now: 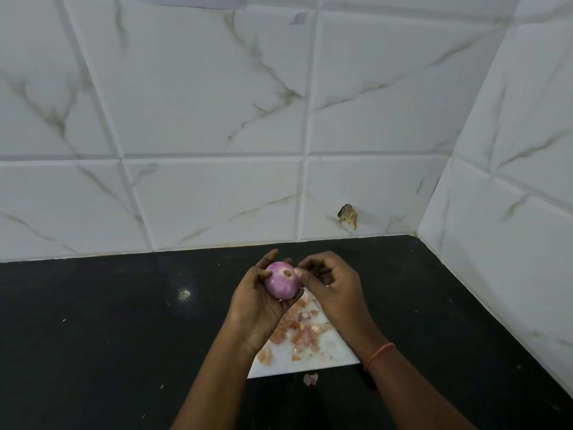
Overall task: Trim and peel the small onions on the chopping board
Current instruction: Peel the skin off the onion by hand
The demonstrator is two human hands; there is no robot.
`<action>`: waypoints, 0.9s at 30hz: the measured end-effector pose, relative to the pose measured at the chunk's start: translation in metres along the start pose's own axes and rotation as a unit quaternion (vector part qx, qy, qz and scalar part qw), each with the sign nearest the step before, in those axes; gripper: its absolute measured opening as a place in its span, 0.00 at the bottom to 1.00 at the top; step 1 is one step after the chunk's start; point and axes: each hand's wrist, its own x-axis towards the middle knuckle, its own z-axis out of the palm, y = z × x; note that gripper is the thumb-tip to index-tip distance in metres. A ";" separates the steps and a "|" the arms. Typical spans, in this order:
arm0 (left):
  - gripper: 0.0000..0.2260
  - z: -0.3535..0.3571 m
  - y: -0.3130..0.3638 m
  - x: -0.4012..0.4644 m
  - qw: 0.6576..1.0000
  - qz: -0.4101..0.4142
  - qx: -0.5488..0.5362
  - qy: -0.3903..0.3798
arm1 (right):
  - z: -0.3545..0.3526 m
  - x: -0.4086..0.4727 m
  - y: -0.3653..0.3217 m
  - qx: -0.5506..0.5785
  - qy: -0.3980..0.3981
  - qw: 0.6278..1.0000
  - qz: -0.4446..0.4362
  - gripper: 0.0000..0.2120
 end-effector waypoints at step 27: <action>0.20 0.007 -0.008 -0.010 0.998 -0.016 0.057 -0.020 | -0.004 0.001 0.022 -0.138 -0.052 0.986 0.081 0.07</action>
